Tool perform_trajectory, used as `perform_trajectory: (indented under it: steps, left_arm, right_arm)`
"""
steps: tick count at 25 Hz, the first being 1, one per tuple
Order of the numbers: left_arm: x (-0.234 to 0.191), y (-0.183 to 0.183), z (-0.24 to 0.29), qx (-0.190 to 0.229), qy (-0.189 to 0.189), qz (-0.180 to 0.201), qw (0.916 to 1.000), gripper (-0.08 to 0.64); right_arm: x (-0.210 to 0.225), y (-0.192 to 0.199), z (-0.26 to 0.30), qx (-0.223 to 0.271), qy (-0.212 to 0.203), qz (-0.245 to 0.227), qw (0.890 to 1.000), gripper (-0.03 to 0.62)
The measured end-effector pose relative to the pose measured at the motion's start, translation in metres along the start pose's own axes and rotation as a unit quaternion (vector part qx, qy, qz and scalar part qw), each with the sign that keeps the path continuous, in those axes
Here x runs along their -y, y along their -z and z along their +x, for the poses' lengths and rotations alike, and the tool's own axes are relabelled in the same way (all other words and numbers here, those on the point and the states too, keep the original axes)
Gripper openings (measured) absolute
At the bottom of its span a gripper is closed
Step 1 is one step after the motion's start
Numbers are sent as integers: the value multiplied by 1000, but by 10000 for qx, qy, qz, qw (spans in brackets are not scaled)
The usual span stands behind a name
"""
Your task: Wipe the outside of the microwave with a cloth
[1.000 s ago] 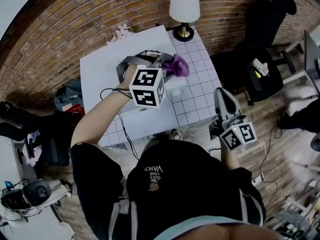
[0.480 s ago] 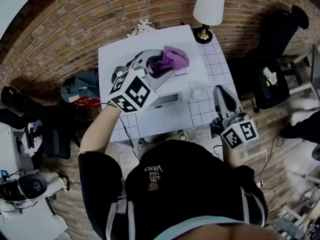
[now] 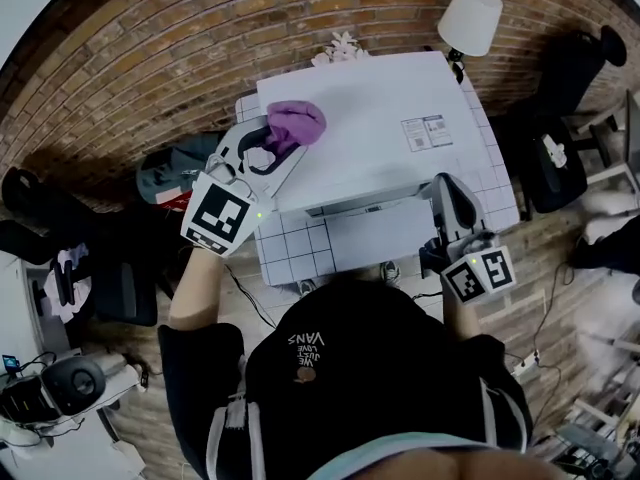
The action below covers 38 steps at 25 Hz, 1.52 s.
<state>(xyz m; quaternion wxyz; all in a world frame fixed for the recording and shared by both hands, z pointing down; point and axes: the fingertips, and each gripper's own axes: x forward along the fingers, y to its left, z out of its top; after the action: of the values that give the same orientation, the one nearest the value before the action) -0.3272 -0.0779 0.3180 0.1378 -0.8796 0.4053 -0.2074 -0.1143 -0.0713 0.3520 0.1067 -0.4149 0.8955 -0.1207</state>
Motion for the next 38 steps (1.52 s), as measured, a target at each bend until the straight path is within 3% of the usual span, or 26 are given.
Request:
perform_trajectory:
  steps: [5,11,15,20,24,29,32,38]
  left_arm:
    - [-10,45,-61,471,-265,-551,9970,141]
    - [22,93,-95,1076,-354,-680,9912,141]
    - [47,124,-100,1386,-467,-1481,9781,141]
    - [70,151,-106,1511,-438,-1986,9674,141]
    - [82,159,-99,1552,-351,-2003,9667,141]
    - [73,172,-81,1486,-445,-2378,9588,141]
    - [60,181,-68,1377,-511,-2161,9653,141]
    - [2,204,-37,1208,-1092,-2093,9642,141]
  right_arm:
    - [-50,26,10,-67,139,-18,9999,4]
    - [-95,57,9,-159,422,-17,9990,5]
    - [-120,67,5,-166,654,-58,9977,4]
    - [-143,74,-11,-119,997,-129,9949,5]
    - [-145,80,-27,-155,1319,-131,9911,4]
    - [-140,75,-32,-145,1477,-183,9888,5]
    - [-133,73,-29,-170,1492,-199,9885,4]
    - [-110,68,-21,-262,1510,-159,9881,3]
